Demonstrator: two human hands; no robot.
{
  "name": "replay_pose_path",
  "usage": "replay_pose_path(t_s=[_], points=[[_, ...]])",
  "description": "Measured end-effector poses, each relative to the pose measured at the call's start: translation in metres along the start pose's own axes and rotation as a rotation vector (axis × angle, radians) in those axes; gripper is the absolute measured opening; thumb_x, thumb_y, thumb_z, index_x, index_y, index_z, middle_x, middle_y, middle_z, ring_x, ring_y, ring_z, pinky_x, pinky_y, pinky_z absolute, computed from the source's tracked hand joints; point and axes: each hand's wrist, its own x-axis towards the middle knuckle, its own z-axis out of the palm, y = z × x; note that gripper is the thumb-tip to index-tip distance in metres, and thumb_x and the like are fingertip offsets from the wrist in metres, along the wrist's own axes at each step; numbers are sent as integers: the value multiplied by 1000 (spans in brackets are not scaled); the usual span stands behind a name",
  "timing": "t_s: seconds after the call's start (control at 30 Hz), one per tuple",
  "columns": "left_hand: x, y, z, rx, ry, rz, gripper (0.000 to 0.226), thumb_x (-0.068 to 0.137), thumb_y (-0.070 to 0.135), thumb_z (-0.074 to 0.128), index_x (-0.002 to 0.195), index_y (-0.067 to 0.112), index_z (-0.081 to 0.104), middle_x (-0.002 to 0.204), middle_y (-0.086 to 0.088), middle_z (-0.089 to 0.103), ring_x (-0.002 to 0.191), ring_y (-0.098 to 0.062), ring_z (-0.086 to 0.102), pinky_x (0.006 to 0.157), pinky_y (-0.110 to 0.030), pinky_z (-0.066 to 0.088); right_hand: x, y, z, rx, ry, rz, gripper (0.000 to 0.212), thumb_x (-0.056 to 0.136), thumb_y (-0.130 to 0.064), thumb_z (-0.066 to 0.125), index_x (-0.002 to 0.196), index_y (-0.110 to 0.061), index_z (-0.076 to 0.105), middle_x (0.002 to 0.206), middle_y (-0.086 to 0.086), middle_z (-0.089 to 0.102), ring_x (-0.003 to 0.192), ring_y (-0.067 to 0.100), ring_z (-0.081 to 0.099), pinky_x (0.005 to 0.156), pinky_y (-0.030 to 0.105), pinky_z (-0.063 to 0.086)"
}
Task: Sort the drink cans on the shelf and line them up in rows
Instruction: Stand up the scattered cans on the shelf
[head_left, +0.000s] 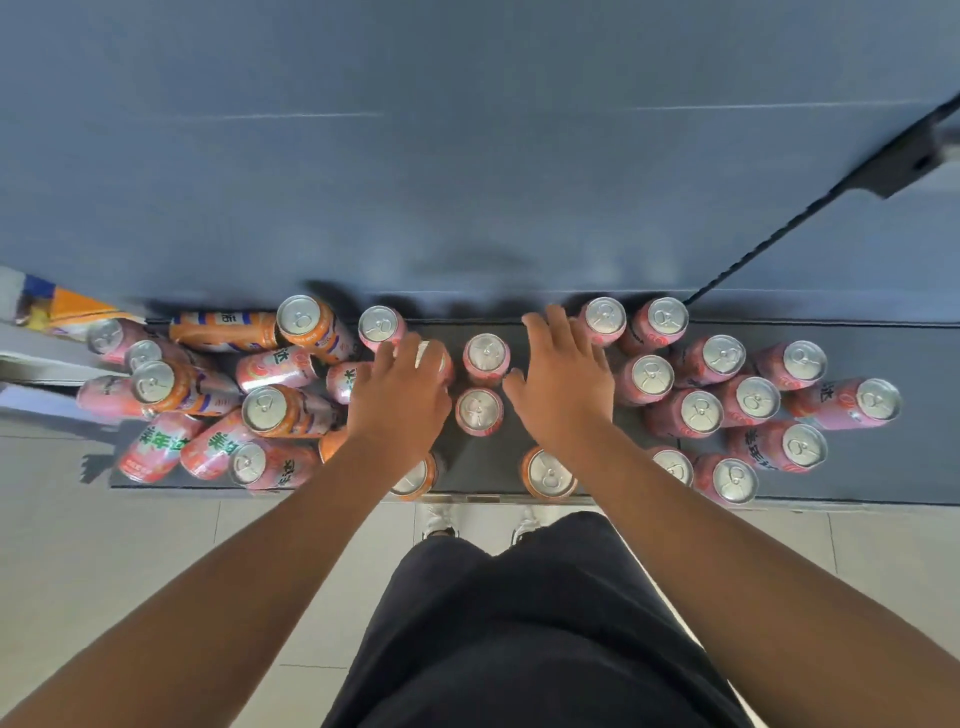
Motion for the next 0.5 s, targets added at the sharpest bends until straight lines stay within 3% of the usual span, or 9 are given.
replay_pose_path(t_s=[0.13,0.37,0.5], points=[[-26,-15,-7,52,-6,-138,54,96,35,48,145,19,34,152,-8,35,137,-32,36,106,-49,37,-10,-28,-4,-24,-60,-112,58,95,-33,52,147,-18,32,159,5,25,143,29,28,111,45,33],[-64,-54,-6,-29,-12,-250,52,98,32,45,146,21,30,156,-4,28,141,-31,28,109,-47,36,-28,-75,7,-49,-145,-201,53,94,-35,50,143,-19,37,153,4,33,135,30,39,102,44,39],[-82,-92,2,4,-24,-203,53,98,31,46,146,19,28,152,-5,31,137,-31,32,109,-46,35,-28,-113,24,-64,-171,-176,46,93,-34,50,136,-19,42,144,2,40,126,30,45,93,42,45]])
